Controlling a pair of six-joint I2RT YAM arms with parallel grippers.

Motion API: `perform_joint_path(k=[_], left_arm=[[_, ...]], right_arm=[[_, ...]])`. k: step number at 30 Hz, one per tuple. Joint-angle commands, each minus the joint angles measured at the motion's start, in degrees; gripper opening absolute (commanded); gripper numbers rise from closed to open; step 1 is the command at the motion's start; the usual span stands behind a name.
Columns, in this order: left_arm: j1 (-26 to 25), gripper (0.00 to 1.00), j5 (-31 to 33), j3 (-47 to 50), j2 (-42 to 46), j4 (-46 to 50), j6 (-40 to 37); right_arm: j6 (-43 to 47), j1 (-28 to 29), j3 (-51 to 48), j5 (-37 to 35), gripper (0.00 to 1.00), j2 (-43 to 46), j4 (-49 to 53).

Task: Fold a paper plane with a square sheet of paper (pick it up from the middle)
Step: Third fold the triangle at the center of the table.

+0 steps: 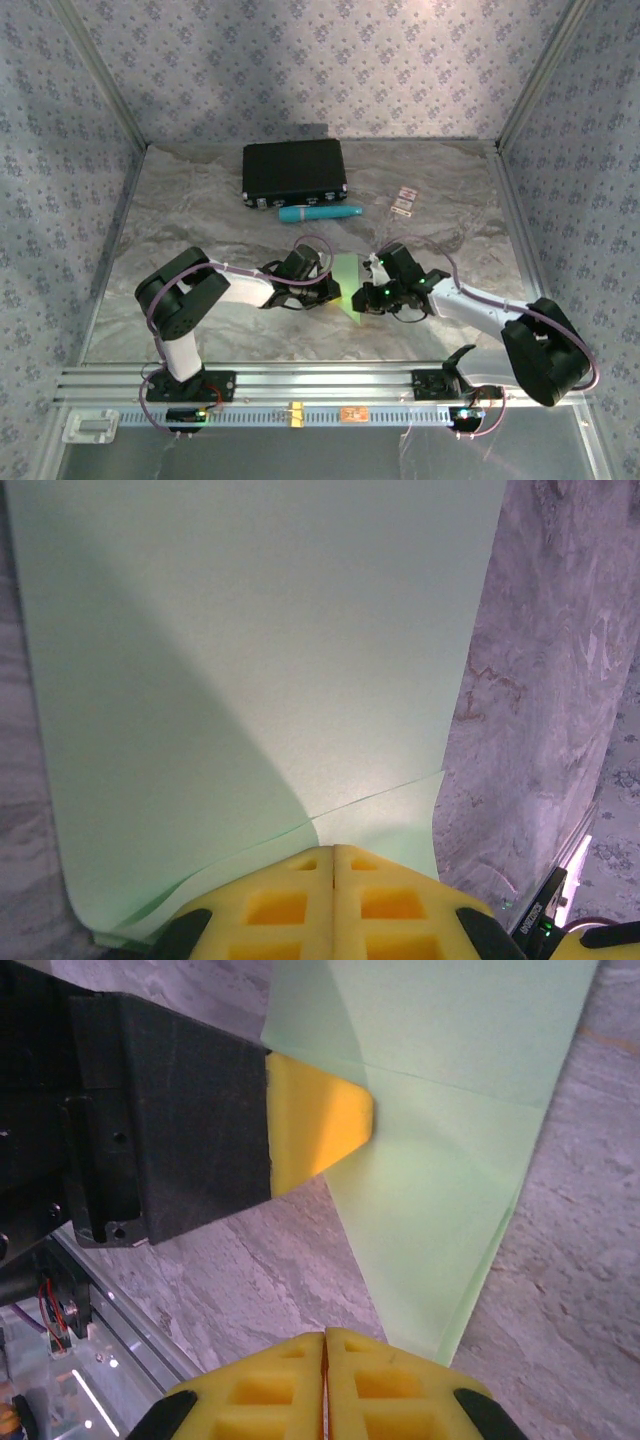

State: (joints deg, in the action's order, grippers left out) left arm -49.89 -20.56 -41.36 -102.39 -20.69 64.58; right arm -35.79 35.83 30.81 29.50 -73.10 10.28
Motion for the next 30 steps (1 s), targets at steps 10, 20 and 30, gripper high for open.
perform_joint_path(k=[10,20,30], left_arm=[[0.49,0.00,2.47,2.52,-1.85,6.04,-0.33],[0.40,0.01,1.22,0.17,3.37,5.81,-2.54],[-2.77,0.03,1.45,1.03,6.52,4.23,-1.26]], right_arm=[[-1.22,1.86,2.68,0.58,0.08,-7.37,-4.42],[-1.89,1.44,-3.97,-3.65,0.04,-8.84,-2.58],[-2.27,1.34,-3.82,-4.96,0.03,-8.01,-1.79]])
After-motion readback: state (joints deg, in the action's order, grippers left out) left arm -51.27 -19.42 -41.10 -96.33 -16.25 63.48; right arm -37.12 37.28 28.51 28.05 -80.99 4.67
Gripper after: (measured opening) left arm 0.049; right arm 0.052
